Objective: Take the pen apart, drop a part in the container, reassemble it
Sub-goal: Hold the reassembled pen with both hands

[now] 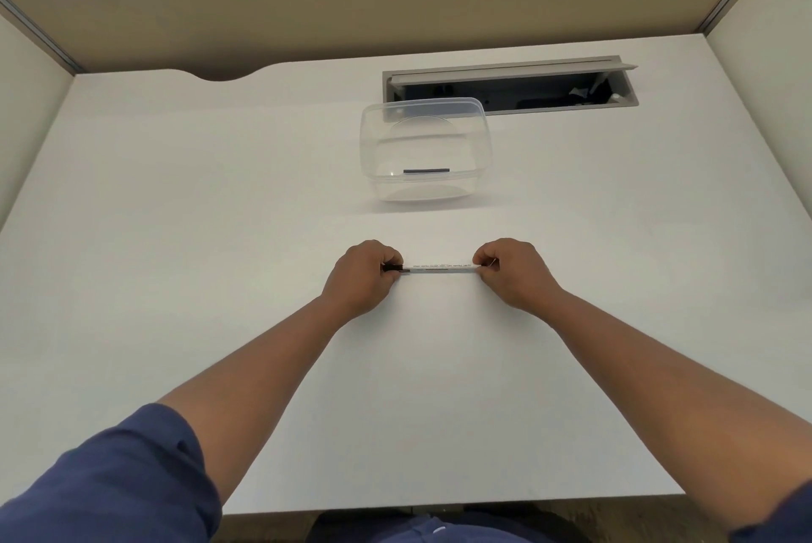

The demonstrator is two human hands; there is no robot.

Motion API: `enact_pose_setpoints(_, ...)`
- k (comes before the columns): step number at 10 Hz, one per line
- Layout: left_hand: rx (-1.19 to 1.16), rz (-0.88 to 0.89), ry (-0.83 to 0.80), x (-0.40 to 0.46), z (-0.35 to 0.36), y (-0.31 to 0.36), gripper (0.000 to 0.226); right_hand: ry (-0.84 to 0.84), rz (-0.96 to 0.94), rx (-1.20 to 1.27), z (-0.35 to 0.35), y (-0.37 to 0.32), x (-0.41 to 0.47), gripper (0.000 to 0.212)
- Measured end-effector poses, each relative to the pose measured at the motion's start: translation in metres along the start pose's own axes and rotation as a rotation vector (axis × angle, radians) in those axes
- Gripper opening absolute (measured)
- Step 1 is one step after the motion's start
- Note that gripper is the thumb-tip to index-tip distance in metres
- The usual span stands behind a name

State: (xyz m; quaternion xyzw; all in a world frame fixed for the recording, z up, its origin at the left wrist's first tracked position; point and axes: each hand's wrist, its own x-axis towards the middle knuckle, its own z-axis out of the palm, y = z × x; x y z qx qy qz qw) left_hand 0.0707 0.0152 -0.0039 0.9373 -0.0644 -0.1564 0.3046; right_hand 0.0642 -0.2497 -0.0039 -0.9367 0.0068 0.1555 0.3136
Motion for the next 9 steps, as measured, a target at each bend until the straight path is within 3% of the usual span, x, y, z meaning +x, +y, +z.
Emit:
enact_pose_setpoints(7, 0.07, 0.004, -0.026, 0.0069, 0.0021, -0.0012, 0.018, 0.016, -0.016, 0.005, 0.0075, 0.0055, 0.0073, 0.013)
enact_pose_setpoints(9, 0.091, 0.007, -0.011, 0.0059, -0.0009, 0.0027, 0.029, 0.146, -0.083, 0.006, 0.0075, 0.0001, -0.0001, 0.024)
